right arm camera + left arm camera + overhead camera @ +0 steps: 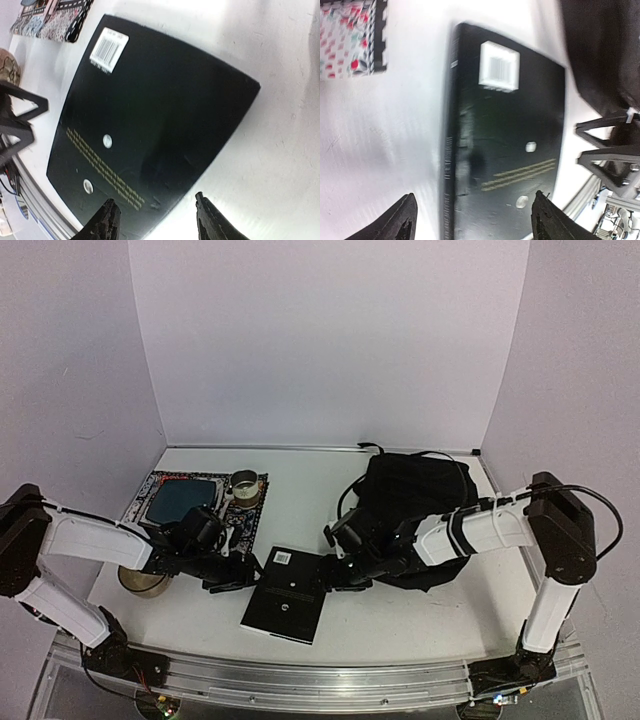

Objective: Pack the student bag
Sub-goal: Adjust the book at the center of the board.

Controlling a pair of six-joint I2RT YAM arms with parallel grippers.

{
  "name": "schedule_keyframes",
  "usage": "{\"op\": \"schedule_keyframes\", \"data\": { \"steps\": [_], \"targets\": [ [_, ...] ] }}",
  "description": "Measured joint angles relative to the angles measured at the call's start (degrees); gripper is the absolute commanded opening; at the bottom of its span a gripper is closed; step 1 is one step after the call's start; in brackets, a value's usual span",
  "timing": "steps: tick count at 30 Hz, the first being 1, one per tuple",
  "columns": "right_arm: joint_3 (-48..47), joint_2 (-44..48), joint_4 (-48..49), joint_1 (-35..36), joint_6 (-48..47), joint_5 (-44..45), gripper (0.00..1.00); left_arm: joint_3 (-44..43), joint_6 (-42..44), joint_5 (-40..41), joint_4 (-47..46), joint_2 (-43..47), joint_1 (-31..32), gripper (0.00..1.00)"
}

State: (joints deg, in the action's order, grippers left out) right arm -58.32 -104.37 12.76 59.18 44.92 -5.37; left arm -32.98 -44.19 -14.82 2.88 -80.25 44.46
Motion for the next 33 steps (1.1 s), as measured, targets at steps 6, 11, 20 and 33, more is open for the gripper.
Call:
{"op": "schedule_keyframes", "data": {
  "steps": [6,11,20,33],
  "targets": [
    [-1.0,-3.1,0.6,0.0,1.6,0.4,0.52,-0.7,0.7,-0.7,-0.5,-4.3,-0.1,0.84],
    [-1.5,-5.4,2.7,0.0,2.0,-0.1,0.52,-2.6,0.9,-3.7,-2.1,-7.1,-0.1,0.85],
    [-2.7,-7.3,5.6,-0.9,2.4,-0.2,0.51,-3.8,-0.7,-10.0,-4.5,-9.4,-1.2,0.82],
    [-3.5,-8.8,9.5,-2.7,2.7,-0.5,0.5,-3.8,-3.9,-9.0,-2.2,-1.1,-2.0,0.71]
  ]
}}
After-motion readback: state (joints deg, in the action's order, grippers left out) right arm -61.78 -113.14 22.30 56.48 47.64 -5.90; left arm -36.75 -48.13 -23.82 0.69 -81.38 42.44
